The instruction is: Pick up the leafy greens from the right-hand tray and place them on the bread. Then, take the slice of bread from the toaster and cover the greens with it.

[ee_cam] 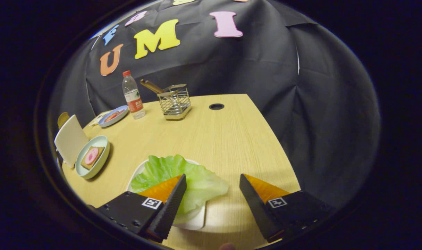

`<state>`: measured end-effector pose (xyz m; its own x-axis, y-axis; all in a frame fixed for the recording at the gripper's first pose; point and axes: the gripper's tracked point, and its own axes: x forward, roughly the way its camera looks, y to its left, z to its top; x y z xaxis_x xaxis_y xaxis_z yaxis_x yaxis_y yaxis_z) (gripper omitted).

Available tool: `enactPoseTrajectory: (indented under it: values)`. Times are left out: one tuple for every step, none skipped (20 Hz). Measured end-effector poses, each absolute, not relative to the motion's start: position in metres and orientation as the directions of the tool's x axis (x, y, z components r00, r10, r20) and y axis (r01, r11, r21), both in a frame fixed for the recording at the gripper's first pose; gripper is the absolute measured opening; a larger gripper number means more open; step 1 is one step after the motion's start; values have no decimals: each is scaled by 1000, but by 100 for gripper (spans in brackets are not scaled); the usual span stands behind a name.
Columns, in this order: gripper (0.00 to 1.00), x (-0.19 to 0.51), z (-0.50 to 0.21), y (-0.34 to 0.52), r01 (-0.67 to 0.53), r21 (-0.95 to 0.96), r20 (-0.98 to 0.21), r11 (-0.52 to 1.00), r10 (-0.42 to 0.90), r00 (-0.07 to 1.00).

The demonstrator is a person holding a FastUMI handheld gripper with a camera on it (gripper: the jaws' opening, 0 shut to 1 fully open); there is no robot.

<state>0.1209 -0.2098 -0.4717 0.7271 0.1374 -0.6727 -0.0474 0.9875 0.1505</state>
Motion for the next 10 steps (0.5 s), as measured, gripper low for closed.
enactPoseTrajectory:
  values:
    - [90, 120, -472, -206, -40, 164, -676, 986, 142, 723]
    - [78, 119, -473, -202, -36, 172, -682, 984, 145, 716]
    - [70, 118, -473, -202, -28, 170, -681, 985, 138, 719]
    - [62, 119, -473, -202, -21, 173, -683, 985, 135, 718]
    - [55, 118, -472, -204, -14, 166, -682, 986, 125, 720]
    - [48, 120, -468, -208, -1, 157, -675, 988, 108, 730]
    - [40, 121, -466, -209, 4, 152, -676, 988, 101, 730]
    - [33, 118, -469, -208, 4, 142, -682, 990, 95, 725]
    - [20, 120, -464, -210, 18, 133, -670, 991, 76, 738]
    - [6, 122, -463, -211, 29, 119, -670, 992, 58, 740]
